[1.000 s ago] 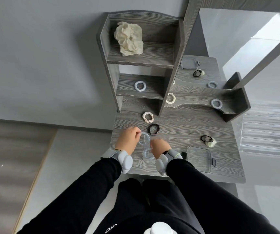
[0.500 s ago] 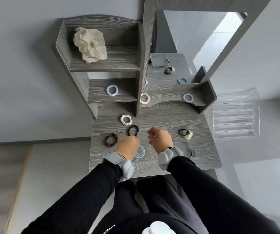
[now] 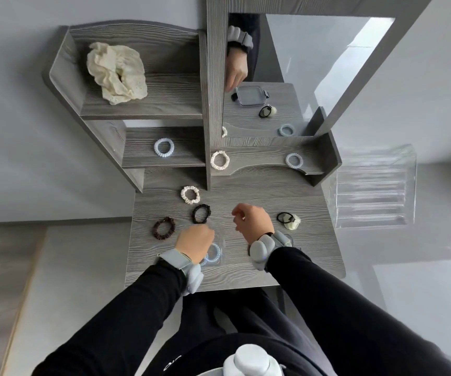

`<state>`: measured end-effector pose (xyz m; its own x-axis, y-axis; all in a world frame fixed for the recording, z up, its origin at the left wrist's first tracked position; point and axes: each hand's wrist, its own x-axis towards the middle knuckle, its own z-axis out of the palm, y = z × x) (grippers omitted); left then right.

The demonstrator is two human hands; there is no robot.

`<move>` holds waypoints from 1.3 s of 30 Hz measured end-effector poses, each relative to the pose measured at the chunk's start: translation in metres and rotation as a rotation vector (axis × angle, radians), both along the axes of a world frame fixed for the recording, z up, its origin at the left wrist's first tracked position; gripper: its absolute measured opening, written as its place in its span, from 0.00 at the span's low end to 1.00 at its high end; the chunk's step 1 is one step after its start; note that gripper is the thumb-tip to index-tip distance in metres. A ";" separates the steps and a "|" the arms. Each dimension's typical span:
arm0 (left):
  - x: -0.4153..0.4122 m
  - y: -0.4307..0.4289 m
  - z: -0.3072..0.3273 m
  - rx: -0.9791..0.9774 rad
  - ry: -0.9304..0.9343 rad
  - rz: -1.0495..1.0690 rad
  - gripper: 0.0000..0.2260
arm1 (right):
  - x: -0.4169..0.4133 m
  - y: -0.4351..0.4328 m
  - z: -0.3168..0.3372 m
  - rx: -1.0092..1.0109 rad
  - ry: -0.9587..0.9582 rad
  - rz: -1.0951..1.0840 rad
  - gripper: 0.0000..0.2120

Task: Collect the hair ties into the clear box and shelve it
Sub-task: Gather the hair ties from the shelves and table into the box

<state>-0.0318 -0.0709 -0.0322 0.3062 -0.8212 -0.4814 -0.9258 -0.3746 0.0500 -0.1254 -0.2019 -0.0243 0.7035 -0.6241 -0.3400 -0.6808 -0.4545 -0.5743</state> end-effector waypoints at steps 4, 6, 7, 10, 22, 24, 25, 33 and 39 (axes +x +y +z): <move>0.013 -0.008 0.018 -0.353 0.006 0.168 0.07 | 0.010 -0.015 0.008 -0.017 0.019 0.007 0.10; 0.029 -0.016 0.026 -0.480 -0.068 0.262 0.03 | 0.017 -0.025 0.014 -0.042 0.029 0.002 0.11; 0.039 -0.021 0.028 -0.526 -0.121 0.309 0.03 | 0.020 -0.029 0.018 -0.063 0.029 0.000 0.12; 0.070 -0.032 0.039 -0.578 -0.292 0.414 0.11 | 0.030 -0.041 0.027 -0.127 0.021 0.007 0.12; 0.110 -0.055 0.047 -0.386 -0.415 0.543 0.23 | 0.027 -0.099 0.013 -0.294 0.058 -0.048 0.25; 0.108 -0.055 0.046 -0.395 -0.462 0.504 0.20 | 0.021 -0.110 0.007 -0.303 0.118 -0.035 0.27; 0.107 -0.056 0.046 -0.402 -0.475 0.479 0.19 | 0.018 -0.116 0.005 -0.303 0.149 -0.024 0.27; 0.097 -0.060 0.048 -0.443 -0.456 0.453 0.19 | -0.003 -0.150 -0.009 -0.342 0.401 0.043 0.17; 0.088 -0.062 0.048 -0.455 -0.374 0.511 0.21 | -0.013 -0.157 -0.010 -0.431 0.377 0.121 0.19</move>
<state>0.0567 -0.1333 0.0155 0.7754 -0.6265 0.0790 -0.6296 -0.7767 0.0199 -0.1382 -0.3593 -0.0342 0.6580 -0.6843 -0.3142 -0.7310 -0.6807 -0.0484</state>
